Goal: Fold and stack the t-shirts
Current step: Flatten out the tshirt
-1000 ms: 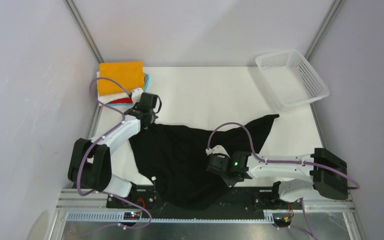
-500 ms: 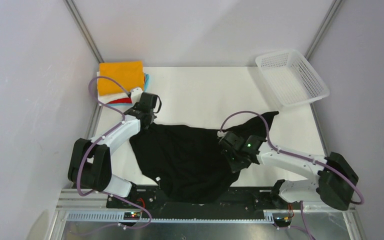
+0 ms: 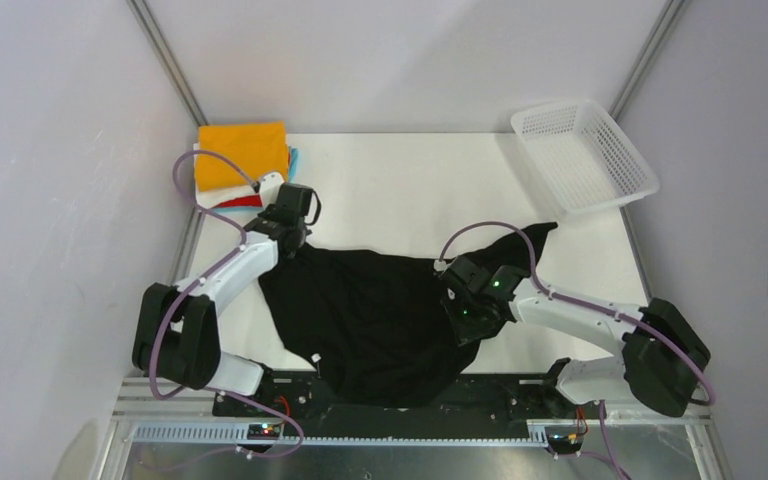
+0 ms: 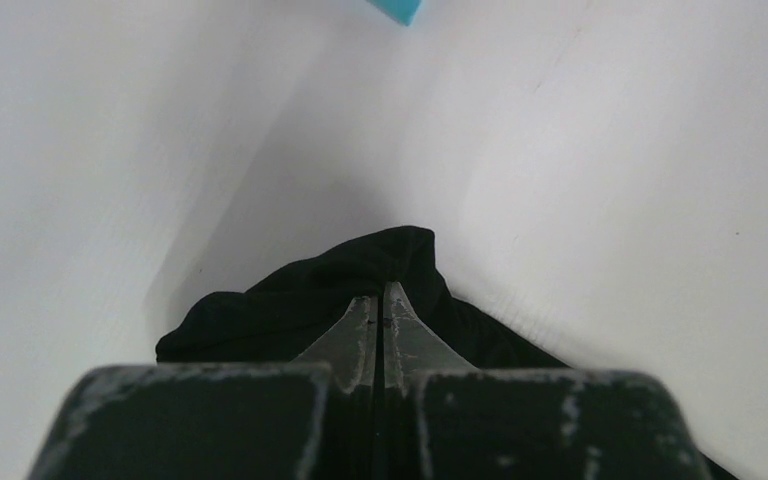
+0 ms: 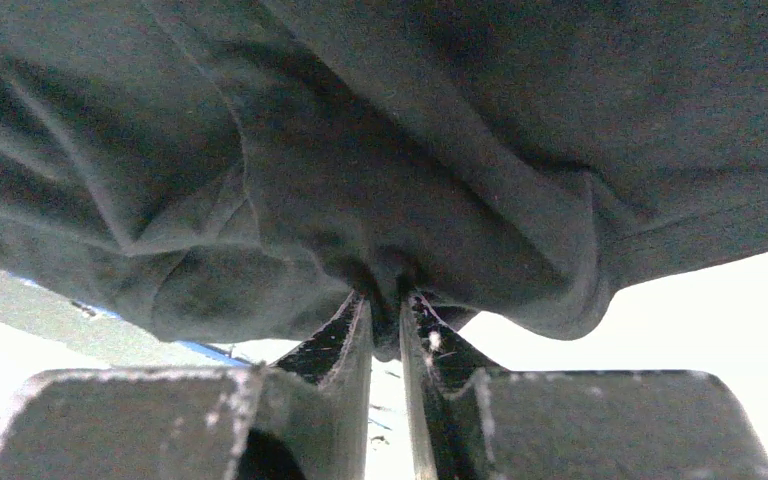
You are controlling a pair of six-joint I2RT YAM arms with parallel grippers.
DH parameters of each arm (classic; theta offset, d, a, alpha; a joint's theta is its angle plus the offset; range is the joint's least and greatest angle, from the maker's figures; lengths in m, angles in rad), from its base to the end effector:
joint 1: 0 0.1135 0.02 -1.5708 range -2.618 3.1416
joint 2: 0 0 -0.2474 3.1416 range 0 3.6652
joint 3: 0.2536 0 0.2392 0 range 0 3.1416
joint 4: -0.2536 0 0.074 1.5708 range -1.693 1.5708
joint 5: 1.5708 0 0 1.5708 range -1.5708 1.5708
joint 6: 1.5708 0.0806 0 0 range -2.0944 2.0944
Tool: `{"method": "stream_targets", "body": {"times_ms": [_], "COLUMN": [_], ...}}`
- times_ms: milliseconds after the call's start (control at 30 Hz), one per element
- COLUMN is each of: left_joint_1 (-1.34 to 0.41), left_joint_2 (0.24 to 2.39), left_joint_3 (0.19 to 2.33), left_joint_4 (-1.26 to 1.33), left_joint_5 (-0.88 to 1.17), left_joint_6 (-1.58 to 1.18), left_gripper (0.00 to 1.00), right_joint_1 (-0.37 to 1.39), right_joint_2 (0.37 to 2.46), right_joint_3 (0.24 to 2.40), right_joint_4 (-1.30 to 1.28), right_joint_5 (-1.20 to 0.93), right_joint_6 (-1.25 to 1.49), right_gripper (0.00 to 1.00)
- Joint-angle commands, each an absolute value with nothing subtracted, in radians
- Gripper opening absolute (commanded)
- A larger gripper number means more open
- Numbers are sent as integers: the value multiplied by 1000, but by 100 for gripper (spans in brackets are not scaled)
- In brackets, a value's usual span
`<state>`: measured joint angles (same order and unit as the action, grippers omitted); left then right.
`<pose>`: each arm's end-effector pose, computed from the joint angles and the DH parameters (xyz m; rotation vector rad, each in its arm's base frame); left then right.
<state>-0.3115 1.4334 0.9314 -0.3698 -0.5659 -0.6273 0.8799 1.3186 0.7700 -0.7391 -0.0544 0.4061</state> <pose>0.3077 -0.0537 0.1910 -0.5944 2.2037 0.2143 0.1434 0.1803 0.1352 -0.6989 2.8465 0.3143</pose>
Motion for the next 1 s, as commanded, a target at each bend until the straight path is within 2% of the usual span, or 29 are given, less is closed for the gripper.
{"method": "stream_targets", "body": {"times_ms": [0, 133, 400, 500, 600, 767, 967], "left_joint_1": [-305, -305, -306, -306, -305, -307, -305], "left_joint_2": [1374, 1358, 1335, 1329, 1326, 1325, 1319], "left_joint_3": [949, 941, 932, 930, 927, 927, 927], "left_joint_4": [-347, -347, -345, -345, -345, -344, -346], "left_joint_5": [-592, -588, -586, -586, -585, -579, -583], "left_joint_6": [-612, -611, -606, -606, -606, -608, -607], "left_gripper": [0, 0, 0, 0, 0, 0, 0], "right_joint_1": [859, 856, 855, 854, 852, 849, 835], "right_joint_2": [1258, 1269, 1270, 1263, 1263, 1249, 1193], "right_joint_3": [774, 773, 774, 774, 774, 775, 789], "right_joint_4": [-733, -735, -746, -749, -752, -760, -799], "right_joint_5": [-79, -111, -125, -114, -98, -58, 10], "right_joint_6": [394, 384, 388, 394, 401, 418, 460], "right_gripper": [18, 25, 27, 25, 28, 20, 20]}}
